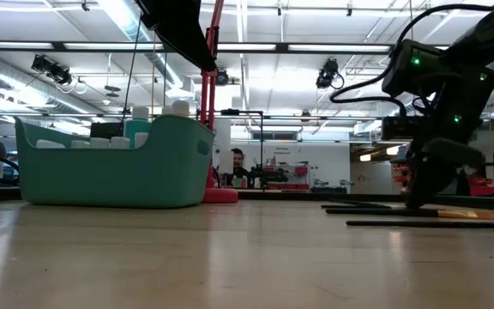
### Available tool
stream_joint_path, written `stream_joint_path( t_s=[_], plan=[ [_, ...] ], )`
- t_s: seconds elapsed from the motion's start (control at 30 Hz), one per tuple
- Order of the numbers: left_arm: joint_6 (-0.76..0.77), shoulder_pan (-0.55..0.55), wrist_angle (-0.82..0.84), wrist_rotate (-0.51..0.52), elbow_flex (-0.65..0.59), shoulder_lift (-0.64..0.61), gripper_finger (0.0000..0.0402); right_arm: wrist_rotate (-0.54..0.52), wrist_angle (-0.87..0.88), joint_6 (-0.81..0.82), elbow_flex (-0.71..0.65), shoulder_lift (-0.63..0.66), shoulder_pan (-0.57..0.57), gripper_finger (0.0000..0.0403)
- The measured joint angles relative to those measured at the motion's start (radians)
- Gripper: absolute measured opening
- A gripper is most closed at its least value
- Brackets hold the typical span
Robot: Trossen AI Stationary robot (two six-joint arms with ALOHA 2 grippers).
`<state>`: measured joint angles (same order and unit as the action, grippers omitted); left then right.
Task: Pick & Place Paint Supplies
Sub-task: Put the gold paint brush into the blue cup
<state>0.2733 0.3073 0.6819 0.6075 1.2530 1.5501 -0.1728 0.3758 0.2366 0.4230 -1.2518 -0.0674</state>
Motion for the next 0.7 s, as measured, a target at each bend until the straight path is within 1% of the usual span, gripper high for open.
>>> stream_joint_path(
  t_s=[0.13, 0.27, 0.37, 0.6, 0.7],
  plan=[
    [0.001, 0.0, 0.0, 0.0, 0.0, 0.0, 0.0114, -0.029, 0.099, -0.027, 0.039, 0.02, -0.001, 0.0111],
    [0.001, 0.0, 0.0, 0.001, 0.0, 0.0, 0.0114, -0.037, 0.106, -0.045, 0.049, 0.022, -0.001, 0.0112],
    [0.001, 0.0, 0.0, 0.001, 0.0, 0.0, 0.0114, -0.005, 0.098, -0.047, 0.049, 0.022, -0.001, 0.0117],
    [0.009, 0.0, 0.0, 0.0, 0.0, 0.0, 0.0114, -0.014, 0.124, -0.05, 0.049, 0.022, -0.001, 0.0153],
    [0.011, 0.0, 0.0, -0.006, 0.0, 0.0, 0.0114, -0.058, 0.121, -0.051, 0.044, 0.022, -0.001, 0.0165]
  ],
)
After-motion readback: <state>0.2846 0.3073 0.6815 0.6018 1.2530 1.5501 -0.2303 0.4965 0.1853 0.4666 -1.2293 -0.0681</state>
